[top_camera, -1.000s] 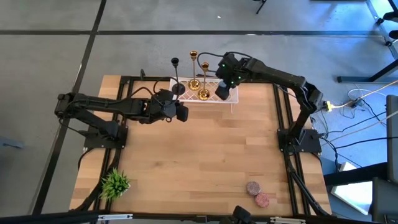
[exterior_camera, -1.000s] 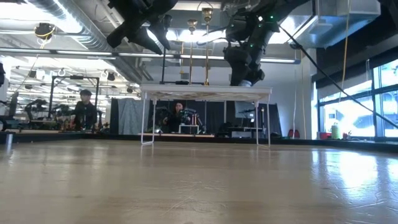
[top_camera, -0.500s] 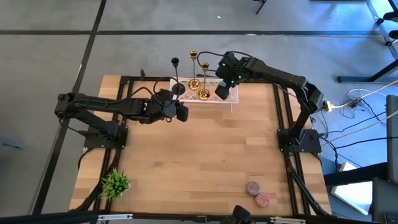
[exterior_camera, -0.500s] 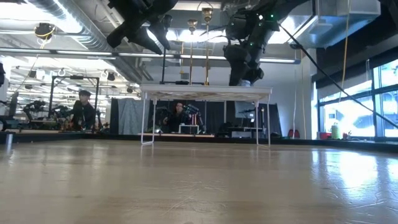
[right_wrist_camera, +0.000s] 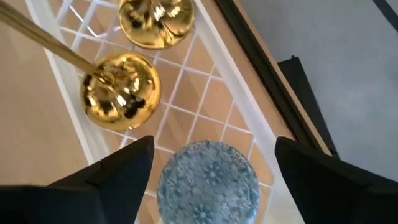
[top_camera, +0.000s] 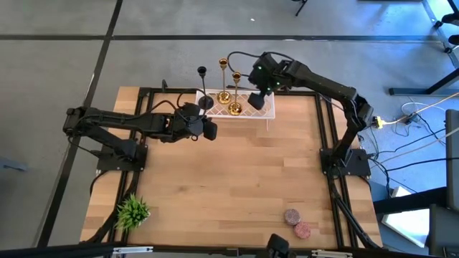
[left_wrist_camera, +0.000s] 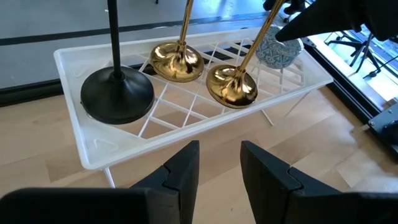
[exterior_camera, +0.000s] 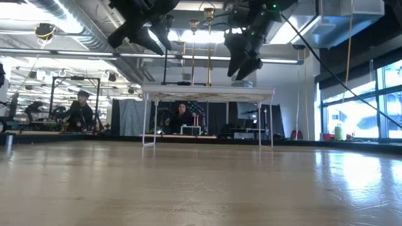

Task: Pick & Place candle stick holders
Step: Put the blue patterned scented candle on the shelf

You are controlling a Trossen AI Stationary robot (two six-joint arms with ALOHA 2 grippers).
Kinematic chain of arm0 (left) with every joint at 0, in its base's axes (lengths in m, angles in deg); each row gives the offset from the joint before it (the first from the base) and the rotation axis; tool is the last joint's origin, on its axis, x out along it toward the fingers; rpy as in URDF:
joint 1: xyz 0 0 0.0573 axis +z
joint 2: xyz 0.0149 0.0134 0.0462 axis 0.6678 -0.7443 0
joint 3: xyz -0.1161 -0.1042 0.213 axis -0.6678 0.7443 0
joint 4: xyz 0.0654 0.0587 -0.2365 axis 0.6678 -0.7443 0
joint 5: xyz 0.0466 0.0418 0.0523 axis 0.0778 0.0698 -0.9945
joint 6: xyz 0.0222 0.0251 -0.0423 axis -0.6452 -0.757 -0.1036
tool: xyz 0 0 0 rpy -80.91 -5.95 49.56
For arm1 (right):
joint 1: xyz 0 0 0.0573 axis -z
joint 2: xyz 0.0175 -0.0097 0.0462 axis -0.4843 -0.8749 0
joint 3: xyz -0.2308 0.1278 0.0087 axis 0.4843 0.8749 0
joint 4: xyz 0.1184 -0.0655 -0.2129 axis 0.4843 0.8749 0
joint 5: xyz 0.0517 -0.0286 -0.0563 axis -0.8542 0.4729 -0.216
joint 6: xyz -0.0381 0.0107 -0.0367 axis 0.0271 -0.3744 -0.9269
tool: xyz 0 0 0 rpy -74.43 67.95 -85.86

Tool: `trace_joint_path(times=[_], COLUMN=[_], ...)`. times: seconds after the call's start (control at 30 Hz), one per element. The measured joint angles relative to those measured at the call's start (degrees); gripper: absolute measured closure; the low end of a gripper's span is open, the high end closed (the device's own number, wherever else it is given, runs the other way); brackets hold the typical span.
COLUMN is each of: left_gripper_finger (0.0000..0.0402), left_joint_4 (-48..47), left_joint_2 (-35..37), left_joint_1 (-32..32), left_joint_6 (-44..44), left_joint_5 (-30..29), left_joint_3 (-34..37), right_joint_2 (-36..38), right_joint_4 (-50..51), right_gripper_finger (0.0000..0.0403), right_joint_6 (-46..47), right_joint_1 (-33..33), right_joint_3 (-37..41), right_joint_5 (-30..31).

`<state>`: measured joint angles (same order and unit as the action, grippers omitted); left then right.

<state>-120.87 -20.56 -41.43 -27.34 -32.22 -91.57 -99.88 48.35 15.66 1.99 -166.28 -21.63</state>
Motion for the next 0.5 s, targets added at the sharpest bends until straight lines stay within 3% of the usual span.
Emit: trace_joint_path(times=[0.33,0.5], left_gripper_finger=[0.0288,0.0288], left_joint_4=[0.0,0.0], left_joint_2=[0.0,0.0], left_joint_1=[0.0,0.0], left_joint_6=[0.0,-0.93], left_joint_5=[0.35,-0.03], left_joint_3=[0.0,0.0], right_joint_2=[0.13,0.65], right_joint_4=[5.13,5.88], right_gripper_finger=[0.0064,0.0064], right_joint_6=[-0.28,-1.5], right_joint_1=[1.27,1.42], right_joint_3=[-0.11,-0.11], right_joint_5=[13.35,13.27])
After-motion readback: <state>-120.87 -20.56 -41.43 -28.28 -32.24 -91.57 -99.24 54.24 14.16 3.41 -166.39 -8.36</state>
